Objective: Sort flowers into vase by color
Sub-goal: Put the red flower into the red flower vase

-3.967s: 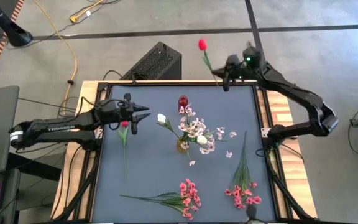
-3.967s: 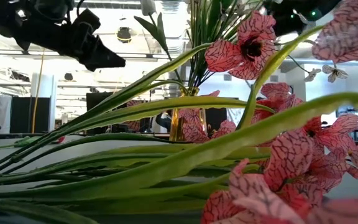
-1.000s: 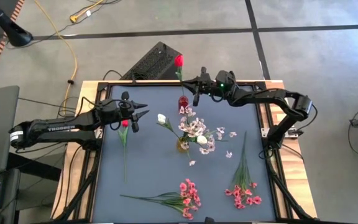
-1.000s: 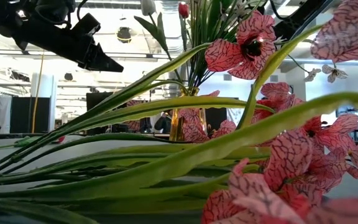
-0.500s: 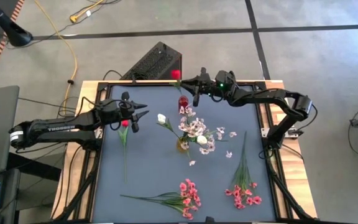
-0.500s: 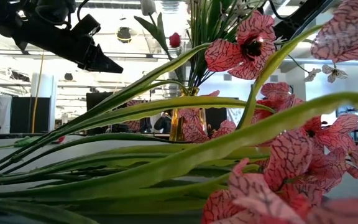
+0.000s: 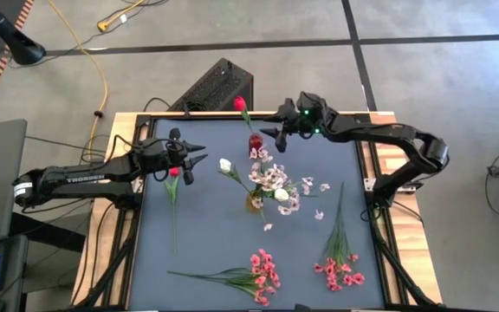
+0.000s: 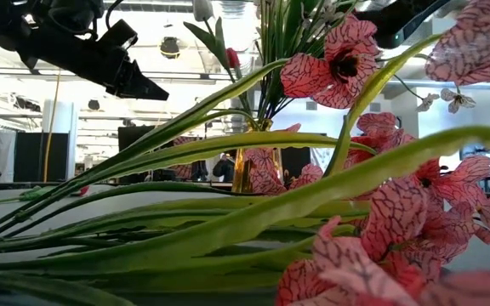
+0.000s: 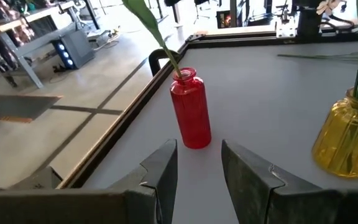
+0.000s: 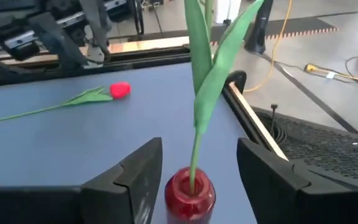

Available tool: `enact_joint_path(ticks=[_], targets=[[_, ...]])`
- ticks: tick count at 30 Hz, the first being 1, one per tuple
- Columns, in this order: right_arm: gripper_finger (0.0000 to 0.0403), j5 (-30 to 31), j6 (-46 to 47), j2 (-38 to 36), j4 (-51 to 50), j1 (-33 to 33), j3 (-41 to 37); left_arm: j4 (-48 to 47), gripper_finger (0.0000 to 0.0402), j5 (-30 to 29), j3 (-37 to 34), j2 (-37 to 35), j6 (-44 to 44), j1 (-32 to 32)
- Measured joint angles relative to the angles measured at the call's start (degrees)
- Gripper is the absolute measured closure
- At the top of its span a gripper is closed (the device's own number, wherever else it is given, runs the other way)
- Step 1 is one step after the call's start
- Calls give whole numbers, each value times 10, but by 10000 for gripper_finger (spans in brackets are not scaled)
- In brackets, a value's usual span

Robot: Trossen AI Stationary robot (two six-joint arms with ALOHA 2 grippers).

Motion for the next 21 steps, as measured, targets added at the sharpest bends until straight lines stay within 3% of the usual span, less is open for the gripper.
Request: enact_joint_path(ticks=[6, 12, 21], targets=[[168, 0, -2, -33, -41, 0, 2, -39, 287, 0, 0, 0, -118, -1], [168, 0, -3, -47, -55, 0, 2, -164, 287, 52, 10, 0, -265, -36], [168, 0, -32, -45, -61, 2, 2, -487, 287, -49, 111, 0, -534, -124]])
